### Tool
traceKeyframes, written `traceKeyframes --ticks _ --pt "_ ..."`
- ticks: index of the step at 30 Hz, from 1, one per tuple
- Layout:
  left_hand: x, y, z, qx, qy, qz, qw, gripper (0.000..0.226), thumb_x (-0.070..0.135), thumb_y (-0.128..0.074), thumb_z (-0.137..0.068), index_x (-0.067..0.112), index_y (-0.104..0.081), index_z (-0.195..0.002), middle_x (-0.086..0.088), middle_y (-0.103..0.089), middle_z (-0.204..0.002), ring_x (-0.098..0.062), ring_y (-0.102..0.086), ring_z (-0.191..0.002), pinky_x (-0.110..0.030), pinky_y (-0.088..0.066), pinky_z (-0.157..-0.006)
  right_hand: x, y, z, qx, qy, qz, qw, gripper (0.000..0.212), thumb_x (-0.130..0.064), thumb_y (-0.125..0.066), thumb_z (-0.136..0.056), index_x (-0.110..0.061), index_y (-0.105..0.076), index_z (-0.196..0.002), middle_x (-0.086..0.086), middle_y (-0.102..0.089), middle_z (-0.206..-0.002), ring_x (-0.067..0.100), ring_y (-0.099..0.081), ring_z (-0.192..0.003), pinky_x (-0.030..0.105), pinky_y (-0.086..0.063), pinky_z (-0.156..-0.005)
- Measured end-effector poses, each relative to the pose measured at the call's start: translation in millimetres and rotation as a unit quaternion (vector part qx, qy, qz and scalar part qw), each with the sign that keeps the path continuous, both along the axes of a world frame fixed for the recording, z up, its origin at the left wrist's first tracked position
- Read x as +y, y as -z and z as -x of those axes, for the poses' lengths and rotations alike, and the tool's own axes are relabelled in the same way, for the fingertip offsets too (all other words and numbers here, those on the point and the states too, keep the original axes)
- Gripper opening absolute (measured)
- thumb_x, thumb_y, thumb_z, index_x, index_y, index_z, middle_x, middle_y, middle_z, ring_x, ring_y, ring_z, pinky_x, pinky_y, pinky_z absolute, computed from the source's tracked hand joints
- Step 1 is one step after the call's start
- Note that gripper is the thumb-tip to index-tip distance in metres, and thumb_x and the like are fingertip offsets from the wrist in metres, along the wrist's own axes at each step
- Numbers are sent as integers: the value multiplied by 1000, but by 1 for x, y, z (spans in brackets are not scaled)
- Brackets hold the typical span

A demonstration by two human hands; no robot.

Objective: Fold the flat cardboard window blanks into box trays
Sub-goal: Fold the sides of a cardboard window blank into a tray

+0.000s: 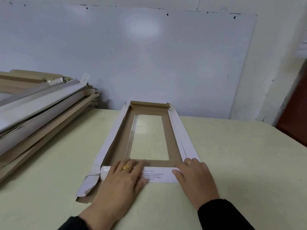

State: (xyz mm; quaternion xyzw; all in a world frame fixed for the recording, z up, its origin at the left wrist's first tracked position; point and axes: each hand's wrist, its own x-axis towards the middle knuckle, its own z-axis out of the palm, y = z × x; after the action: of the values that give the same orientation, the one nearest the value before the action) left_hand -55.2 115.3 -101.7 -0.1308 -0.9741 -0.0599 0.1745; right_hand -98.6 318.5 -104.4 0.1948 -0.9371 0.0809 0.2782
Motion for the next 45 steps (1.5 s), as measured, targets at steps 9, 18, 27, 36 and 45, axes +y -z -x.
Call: traceKeyframes --ticks 9,18,27,36,45 --pt "-7 22 21 -122 -35 -25 992 61 59 -14 -94 35 -1 -148 14 4 -156 -4 10 -142 -23 7 -112 -14 20 3 -235 -136 -30 962 59 -50 -23 -97 -26 -7 -148 -16 0 -155 -2 6 -139 20 7 -111" --pt "-15 10 30 -64 -19 -75 995 48 58 -35 -91 42 -34 -136 15 -31 -145 -4 -21 -135 -22 -16 -106 -2 12 19 -188 -72 63 978 55 -54 -48 -87 -29 -39 -135 -6 -50 -130 13 -43 -118 23 -33 -93" --pt "-11 -3 3 15 32 -121 992 61 58 -23 -84 23 -73 -85 12 -67 -106 -12 -62 -95 -22 -37 -80 -9 4 -7 21 -106 18 994 43 -54 -69 -62 -17 -49 -52 -7 -49 -45 12 -50 -42 16 -34 -36" --pt "-11 -3 1 -25 0 -76 997 30 44 -43 -94 36 -49 -123 13 -50 -105 -10 -45 -102 -19 -27 -84 -15 0 -10 -66 -119 17 991 34 -51 -60 -67 -22 -69 -82 -11 -63 -78 10 -60 -70 18 -34 -67" --pt "-66 -36 -7 116 -96 -247 957 22 3 -63 -81 24 -68 -77 9 -62 -73 -20 -57 -66 -31 -43 -65 -23 -6 -18 126 -114 -50 984 42 -36 -89 -43 -18 -54 -55 -6 -51 -57 11 -38 -60 25 -28 -58"
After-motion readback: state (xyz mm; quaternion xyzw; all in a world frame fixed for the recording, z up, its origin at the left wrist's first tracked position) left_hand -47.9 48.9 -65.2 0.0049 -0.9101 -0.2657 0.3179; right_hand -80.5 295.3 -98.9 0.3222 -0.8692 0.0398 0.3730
